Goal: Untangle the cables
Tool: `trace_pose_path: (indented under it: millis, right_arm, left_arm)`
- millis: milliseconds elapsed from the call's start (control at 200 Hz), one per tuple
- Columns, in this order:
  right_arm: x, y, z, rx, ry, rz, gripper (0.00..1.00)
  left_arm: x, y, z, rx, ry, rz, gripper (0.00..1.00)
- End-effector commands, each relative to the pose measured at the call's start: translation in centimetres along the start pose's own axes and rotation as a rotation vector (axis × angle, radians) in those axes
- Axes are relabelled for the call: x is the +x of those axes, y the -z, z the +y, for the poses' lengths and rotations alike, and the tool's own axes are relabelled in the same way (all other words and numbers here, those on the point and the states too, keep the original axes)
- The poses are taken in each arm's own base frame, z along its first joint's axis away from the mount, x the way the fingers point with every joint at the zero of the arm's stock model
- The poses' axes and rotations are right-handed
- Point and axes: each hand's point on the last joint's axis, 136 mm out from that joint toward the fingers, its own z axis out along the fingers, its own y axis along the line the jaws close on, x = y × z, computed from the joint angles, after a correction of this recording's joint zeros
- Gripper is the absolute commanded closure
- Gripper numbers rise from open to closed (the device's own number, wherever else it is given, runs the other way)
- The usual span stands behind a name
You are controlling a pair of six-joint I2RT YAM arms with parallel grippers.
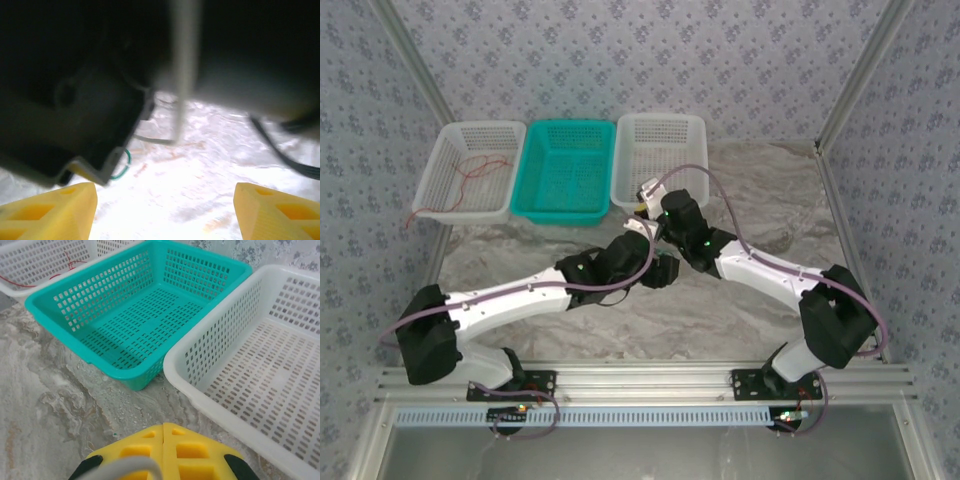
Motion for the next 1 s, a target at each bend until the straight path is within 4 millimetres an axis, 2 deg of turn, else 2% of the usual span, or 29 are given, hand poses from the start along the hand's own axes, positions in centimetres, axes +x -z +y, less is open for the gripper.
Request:
trace_pose_path:
  millis: [0, 135, 250, 390, 515, 755, 854, 864, 879, 994]
  right_arm:
    - [-1.3, 0.2, -0.2, -0.003, -0.104, 0.016, 1.00]
    - [-1.6, 0.4, 0.1, -0.023, -0.144, 0.033, 1.00]
    - [-1.6, 0.5, 0.2, -0.035, -0.153, 0.045, 1.00]
    - [-1.6, 0.6, 0.1, -0.044, -0.184, 0.047, 1.00]
    - [-1.2, 0.6, -0.5, -0.049, -0.248, 0.075, 1.00]
    - [0.3, 1.0, -2.6, 0.009, -0.346, 0.173, 1.00]
    - [1.4, 1.2, -3.1, 0.050, -0.412, 0.218, 1.00]
    - [0.3, 1.3, -3.1, 0.051, -0.421, 0.197, 1.00]
    - [0.0, 1.4, -3.2, 0.059, -0.438, 0.192, 1.00]
    - [0.5, 1.8, -3.9, 0.151, -0.558, 0.216, 1.00]
  left_arm:
    - [-0.8, -0.9, 0.3, -0.006, -0.164, -0.129, 0.26]
    - [-1.4, -1.4, -0.3, 0.022, -0.391, -0.265, 0.17]
    - [-2.3, -1.9, -0.4, -0.010, -0.507, -0.334, 0.14]
    - [-4.2, -1.7, 0.7, -0.108, -0.505, -0.473, 0.13]
    - [-4.9, -0.9, 1.4, -0.148, -0.500, -0.555, 0.15]
    - [-5.5, 1.2, 0.5, -0.095, -0.552, -0.592, 0.15]
    - [-5.2, 0.9, 0.1, -0.065, -0.604, -0.569, 0.15]
    - [-5.2, 0.8, 0.1, -0.062, -0.607, -0.568, 0.15]
    - [-5.3, 0.8, -0.1, -0.055, -0.609, -0.567, 0.15]
    - [-5.9, 0.6, -1.3, 0.001, -0.598, -0.581, 0.15]
